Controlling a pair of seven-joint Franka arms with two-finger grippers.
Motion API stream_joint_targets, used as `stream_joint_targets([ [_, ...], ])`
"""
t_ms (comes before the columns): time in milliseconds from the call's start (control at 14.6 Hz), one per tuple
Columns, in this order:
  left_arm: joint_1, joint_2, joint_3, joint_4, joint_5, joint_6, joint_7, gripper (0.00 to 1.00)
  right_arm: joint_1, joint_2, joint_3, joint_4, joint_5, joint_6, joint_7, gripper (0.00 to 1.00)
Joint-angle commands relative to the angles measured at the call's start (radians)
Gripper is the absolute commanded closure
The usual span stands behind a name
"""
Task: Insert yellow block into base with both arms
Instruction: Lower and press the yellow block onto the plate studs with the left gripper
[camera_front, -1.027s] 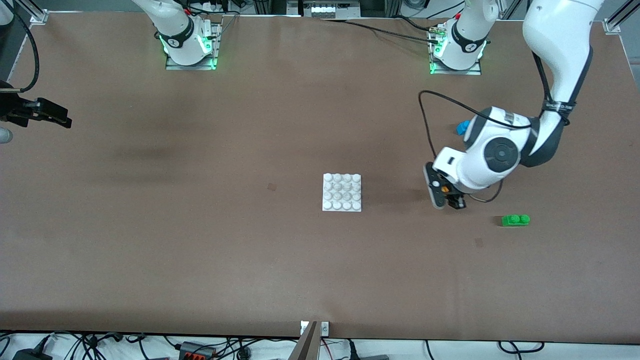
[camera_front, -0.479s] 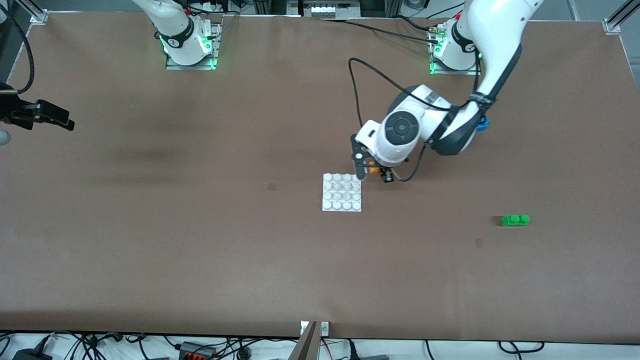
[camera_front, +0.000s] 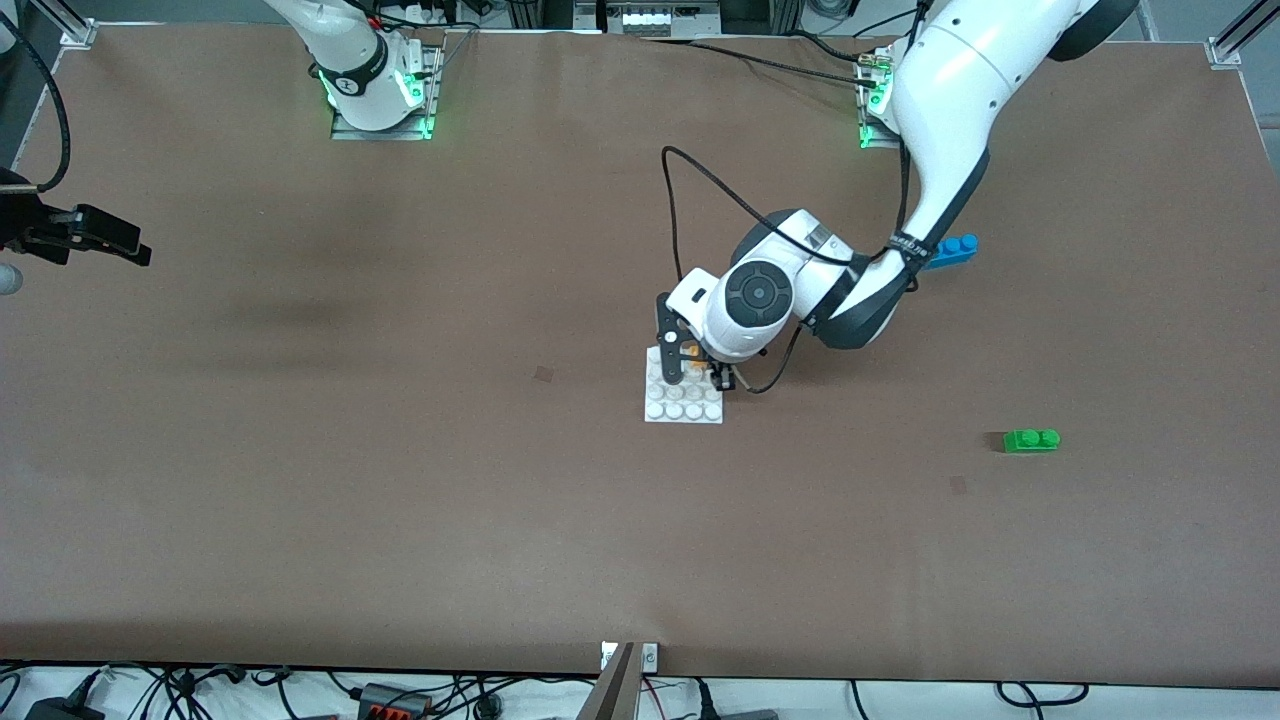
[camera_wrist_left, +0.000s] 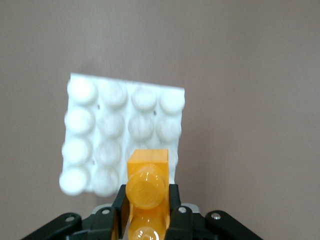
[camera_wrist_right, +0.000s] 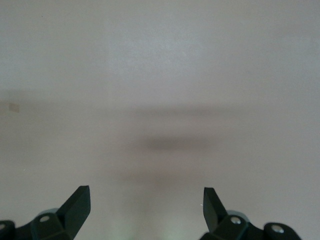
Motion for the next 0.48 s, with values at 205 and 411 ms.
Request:
stream_joint_targets([
  [205,-0.033,0.044,0.007,0.05,0.007,0.014,0.061,1.0,-0.006,-0.006,0.005,0.005,0.015,-0.017,0.002,0.0],
  [411,-0.033,0.064,0.007,0.053,0.055,0.043,0.063,1.0,-0.004,-0.006,0.005,0.006,0.017,-0.017,0.002,0.0],
])
